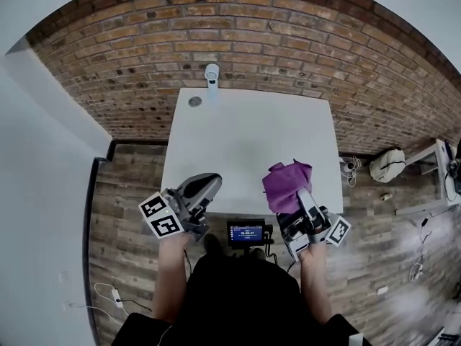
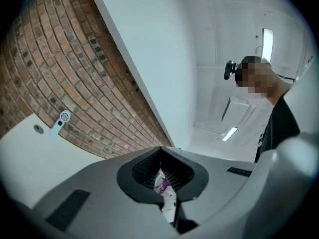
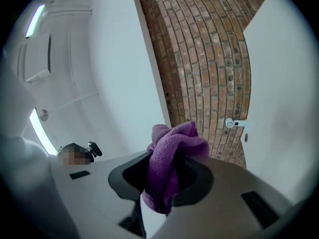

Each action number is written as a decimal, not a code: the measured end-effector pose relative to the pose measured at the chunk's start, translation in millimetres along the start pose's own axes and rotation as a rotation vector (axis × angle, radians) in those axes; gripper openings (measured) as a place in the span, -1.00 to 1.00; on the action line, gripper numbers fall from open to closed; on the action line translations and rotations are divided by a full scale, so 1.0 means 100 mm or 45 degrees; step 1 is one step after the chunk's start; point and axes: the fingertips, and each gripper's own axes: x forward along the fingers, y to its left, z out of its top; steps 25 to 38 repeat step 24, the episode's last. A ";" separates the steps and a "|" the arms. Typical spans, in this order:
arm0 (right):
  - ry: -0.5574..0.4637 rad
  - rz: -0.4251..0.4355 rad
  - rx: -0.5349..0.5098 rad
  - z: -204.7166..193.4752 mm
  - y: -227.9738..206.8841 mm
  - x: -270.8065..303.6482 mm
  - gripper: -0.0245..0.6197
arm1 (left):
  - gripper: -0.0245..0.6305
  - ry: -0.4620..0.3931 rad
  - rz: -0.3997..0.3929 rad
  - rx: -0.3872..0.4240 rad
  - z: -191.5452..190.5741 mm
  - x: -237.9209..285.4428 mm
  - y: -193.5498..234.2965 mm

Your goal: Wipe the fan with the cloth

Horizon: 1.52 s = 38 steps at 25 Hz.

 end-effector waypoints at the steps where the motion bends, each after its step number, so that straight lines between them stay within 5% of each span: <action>1: 0.003 0.003 -0.022 0.08 0.10 -0.09 -0.63 | -0.91 0.006 -0.019 -0.010 -0.05 0.13 -0.10; 6: -0.065 0.000 -0.031 0.46 0.37 -0.81 -0.63 | -0.91 0.019 -0.126 -0.064 -0.40 0.69 -0.63; 15: -0.112 -0.042 0.105 0.85 0.21 -1.82 -0.63 | -0.91 0.097 0.030 -0.067 -0.98 0.86 -1.08; 24: -0.044 0.048 0.057 0.89 0.42 -1.61 -0.63 | -0.91 0.083 0.085 0.032 -0.77 0.65 -1.40; 38: -0.044 0.048 0.057 0.89 0.42 -1.61 -0.63 | -0.91 0.083 0.085 0.032 -0.77 0.65 -1.40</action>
